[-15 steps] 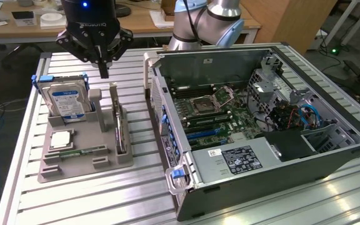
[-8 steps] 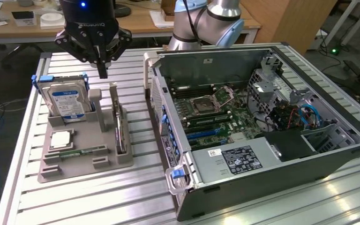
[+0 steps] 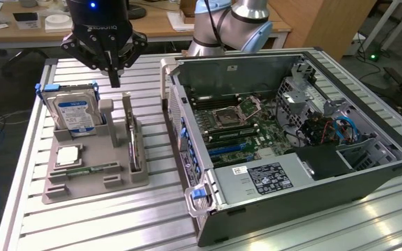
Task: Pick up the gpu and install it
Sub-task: 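Pick up the gpu and move the gpu toward the slot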
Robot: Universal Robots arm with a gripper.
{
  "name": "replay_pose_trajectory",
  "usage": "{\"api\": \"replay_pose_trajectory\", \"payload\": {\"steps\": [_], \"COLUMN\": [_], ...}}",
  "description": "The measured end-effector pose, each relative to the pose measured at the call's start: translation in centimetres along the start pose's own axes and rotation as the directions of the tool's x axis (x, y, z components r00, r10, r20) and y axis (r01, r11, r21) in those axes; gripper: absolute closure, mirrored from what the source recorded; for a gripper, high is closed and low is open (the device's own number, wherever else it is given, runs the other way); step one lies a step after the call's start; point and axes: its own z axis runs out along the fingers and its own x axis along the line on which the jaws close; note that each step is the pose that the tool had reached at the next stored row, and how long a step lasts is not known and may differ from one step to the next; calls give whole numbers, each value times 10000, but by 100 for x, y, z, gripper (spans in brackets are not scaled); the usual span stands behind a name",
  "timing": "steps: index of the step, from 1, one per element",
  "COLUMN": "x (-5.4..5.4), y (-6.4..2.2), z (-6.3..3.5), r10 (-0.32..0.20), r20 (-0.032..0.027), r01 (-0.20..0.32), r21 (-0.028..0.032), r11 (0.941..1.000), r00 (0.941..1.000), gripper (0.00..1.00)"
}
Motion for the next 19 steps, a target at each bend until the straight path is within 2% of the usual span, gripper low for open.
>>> {"api": "replay_pose_trajectory", "payload": {"steps": [1,3,4,6,7,10,12,13,14,15,19], "x": [0,0,0,0,0,0,0,0,0,0,1], "y": [0,0,0,0,0,0,0,0,0,0,-1], "z": [0,0,0,0,0,0,0,0,0,0,2], "r10": [0,0,0,0,0,0,0,0,0,0,-11], "r20": [1,0,0,0,1,0,0,0,0,0,-16], "r01": [0,0,0,0,0,0,0,0,0,0,11], "r21": [-1,0,0,0,0,0,0,0,0,0,10], "r11": [10000,10000,10000,10000,10000,10000,10000,10000,10000,10000,10000], "r00": [10000,10000,10000,10000,10000,10000,10000,10000,10000,10000,10000], "gripper": [89,77,77,65,65,47,47,42,42,35,35]}}
